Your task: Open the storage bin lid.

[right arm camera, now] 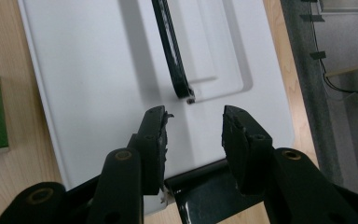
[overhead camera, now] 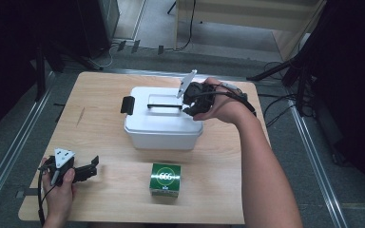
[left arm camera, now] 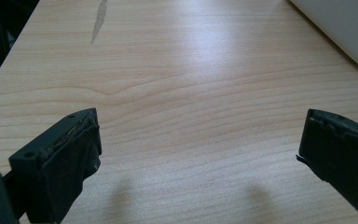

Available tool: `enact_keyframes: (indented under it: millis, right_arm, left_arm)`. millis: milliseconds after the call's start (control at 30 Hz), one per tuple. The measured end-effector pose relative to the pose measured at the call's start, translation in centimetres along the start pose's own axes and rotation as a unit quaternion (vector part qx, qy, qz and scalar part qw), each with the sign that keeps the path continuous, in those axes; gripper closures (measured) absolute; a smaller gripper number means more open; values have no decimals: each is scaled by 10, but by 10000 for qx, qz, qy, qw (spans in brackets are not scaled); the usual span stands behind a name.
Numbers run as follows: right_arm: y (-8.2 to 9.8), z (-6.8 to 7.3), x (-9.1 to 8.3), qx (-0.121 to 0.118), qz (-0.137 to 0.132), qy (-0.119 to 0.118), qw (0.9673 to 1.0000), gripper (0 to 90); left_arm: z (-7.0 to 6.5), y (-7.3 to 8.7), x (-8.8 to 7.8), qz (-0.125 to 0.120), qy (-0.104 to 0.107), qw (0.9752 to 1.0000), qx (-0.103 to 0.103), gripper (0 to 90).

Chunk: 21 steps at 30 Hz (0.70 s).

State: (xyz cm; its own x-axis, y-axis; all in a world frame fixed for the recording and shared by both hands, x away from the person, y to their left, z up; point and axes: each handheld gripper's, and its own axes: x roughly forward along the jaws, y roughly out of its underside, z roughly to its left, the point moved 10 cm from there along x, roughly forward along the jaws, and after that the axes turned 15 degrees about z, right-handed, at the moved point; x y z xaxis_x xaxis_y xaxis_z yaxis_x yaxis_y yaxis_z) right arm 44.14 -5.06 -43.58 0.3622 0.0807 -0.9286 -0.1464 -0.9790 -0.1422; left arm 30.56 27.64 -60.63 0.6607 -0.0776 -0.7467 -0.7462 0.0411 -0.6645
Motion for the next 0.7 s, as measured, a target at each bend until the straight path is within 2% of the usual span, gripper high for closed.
enact_keyframes:
  millis: [167, 333, 500, 700]
  right_arm:
    - [-14, 3, -4, -199, 56, 13, 9998, 653]
    - [-20, 4, -4, -305, 207, 29, 9993, 686]
    - [-32, 7, -4, -416, 242, -24, 9988, 710]
    - [-42, 6, -3, -546, 348, 23, 9979, 727]
  left_arm:
    - [1, -1, -1, -53, 4, 10000, -55, 0]
    - [1, 0, 0, -35, 6, 10000, -51, 0]
    - [1, 0, 0, -17, 16, 10000, -41, 0]
    - [1, 0, 0, 6, 50, 10000, -34, 0]
